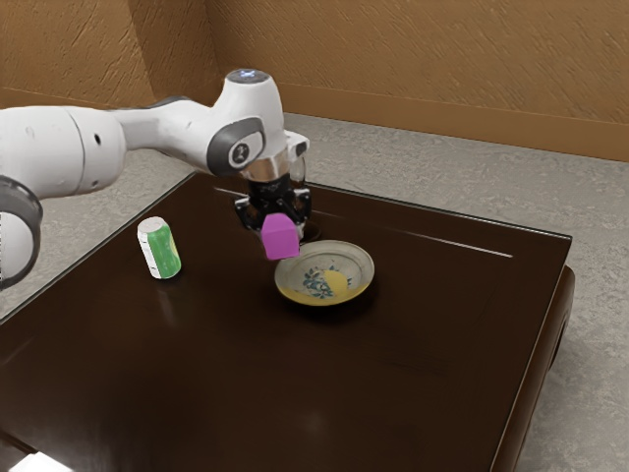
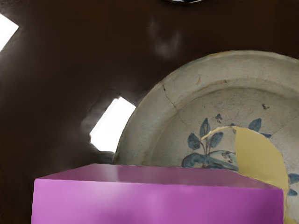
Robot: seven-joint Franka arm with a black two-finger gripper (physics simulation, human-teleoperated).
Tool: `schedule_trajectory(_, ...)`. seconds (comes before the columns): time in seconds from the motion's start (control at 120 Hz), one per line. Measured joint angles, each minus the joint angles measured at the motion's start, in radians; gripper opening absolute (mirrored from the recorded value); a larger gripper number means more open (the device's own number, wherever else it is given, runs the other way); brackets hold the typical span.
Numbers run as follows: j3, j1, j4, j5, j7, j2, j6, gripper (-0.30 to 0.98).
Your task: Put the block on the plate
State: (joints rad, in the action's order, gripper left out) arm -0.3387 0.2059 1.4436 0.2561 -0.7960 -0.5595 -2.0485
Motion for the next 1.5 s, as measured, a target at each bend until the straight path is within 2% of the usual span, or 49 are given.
schedule_trajectory(0.35, 0.001, -0.109, -0.104, -0.02, 0.0, -0.099, -0.007, 0.4)
schedule_trajectory(0.858, 0.003, -0.087, -0.158, -0.025, -0.004, -0.213, -0.113, 0.4)
schedule_trajectory(1.117, 0.006, -0.086, -0.157, -0.031, -0.003, -0.217, -0.146, 0.54)
schedule_trajectory(1.317, 0.025, -0.085, -0.1, -0.054, -0.001, -0.079, -0.149, 0.63)
schedule_trajectory(1.5, 0.024, -0.085, -0.057, -0.067, 0.025, 0.14, 0.043, 0.66)
